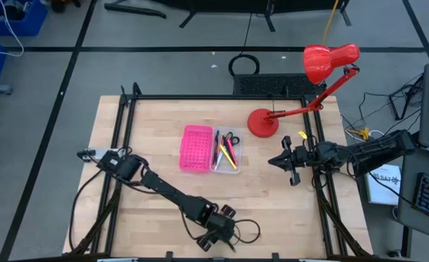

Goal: Pick & place school supplies into a supply box
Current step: Put the black ballpen into the pink supply box

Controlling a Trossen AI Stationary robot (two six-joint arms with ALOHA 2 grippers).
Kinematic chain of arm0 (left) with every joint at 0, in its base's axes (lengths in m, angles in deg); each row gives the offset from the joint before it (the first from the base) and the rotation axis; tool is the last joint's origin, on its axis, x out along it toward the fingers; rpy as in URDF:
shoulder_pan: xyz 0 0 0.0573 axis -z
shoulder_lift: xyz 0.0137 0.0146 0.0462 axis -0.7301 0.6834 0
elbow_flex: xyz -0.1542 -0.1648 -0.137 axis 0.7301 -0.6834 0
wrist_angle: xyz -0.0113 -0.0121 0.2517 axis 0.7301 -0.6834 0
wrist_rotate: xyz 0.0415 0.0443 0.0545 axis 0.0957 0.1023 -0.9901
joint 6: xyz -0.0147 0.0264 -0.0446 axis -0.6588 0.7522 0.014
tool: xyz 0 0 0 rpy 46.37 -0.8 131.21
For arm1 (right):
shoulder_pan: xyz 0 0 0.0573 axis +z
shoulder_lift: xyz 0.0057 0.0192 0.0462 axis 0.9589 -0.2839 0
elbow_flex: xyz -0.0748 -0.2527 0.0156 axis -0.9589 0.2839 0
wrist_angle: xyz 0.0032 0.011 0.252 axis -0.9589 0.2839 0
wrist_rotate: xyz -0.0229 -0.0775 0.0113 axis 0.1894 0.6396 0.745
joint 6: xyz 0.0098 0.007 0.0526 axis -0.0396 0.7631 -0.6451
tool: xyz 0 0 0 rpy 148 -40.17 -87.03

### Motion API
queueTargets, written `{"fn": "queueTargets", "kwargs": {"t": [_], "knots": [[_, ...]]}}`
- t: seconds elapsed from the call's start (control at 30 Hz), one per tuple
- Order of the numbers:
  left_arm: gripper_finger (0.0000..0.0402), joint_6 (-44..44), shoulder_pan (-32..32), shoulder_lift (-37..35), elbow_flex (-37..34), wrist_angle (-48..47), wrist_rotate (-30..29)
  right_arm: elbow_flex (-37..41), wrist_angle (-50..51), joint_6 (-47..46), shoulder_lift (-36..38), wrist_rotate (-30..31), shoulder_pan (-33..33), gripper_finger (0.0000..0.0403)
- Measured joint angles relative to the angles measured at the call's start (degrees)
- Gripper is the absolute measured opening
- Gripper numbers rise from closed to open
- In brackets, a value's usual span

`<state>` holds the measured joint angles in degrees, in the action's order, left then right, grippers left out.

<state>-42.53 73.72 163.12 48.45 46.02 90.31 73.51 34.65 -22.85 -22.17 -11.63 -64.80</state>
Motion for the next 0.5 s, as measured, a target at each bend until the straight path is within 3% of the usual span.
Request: {"fn": "queueTargets", "kwargs": {"t": [0.3,0.5], "knots": [[0.0025,2.05,-1.63,-0.11,0.04,-5.13,0.95,0.0,-0.05,0.07,-0.01,0.02,0.0,0.0],[0.004,4.01,-2.34,-0.18,0.04,-12.34,-0.7,0.0,0.06,0.29,-0.01,0.02,0.0,0.0]]}}
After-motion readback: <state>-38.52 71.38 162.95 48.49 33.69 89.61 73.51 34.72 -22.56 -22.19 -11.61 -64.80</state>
